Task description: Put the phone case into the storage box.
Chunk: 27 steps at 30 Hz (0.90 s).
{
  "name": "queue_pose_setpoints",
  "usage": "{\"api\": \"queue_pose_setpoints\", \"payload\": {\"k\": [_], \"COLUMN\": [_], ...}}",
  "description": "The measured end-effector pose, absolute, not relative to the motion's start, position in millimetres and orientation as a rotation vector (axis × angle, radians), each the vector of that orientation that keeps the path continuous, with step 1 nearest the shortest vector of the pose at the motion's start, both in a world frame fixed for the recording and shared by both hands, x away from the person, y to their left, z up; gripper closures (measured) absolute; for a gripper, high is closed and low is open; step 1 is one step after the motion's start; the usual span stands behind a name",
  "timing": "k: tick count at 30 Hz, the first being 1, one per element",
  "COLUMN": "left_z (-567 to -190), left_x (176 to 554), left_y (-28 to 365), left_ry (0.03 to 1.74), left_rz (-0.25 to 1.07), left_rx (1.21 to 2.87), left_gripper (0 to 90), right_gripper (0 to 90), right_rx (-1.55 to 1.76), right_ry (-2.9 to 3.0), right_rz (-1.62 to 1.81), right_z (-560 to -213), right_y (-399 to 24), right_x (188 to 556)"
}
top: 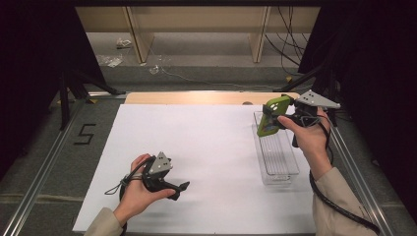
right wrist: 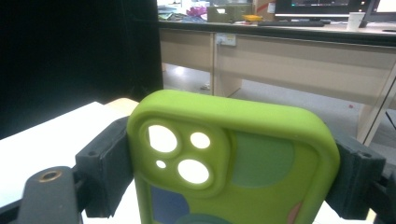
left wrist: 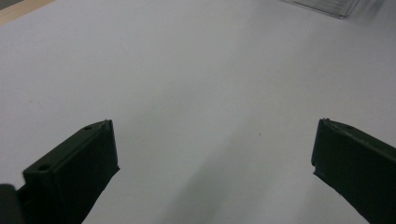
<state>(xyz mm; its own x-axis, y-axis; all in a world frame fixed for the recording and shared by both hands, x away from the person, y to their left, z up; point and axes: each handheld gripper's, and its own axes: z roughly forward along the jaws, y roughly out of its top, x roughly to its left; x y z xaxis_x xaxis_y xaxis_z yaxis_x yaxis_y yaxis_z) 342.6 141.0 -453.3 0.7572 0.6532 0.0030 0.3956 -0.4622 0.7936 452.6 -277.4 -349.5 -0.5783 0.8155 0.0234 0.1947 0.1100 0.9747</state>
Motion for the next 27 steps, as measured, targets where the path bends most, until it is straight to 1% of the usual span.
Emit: {"api": "queue_pose_setpoints", "payload": {"k": [27], "left_z": [-453.6], "left_x": [342.4], "left_y": [141.4], "left_ry": [0.786], "left_rz": [0.392], "left_rx": [2.113], "left_gripper": [0.3], "right_gripper": [17.4], "right_rx": [1.016], "right_ry": [1.817], "right_rz": [1.482], "right_z": [-352.7], "right_y": [-287.3], "right_x": [458.7]}}
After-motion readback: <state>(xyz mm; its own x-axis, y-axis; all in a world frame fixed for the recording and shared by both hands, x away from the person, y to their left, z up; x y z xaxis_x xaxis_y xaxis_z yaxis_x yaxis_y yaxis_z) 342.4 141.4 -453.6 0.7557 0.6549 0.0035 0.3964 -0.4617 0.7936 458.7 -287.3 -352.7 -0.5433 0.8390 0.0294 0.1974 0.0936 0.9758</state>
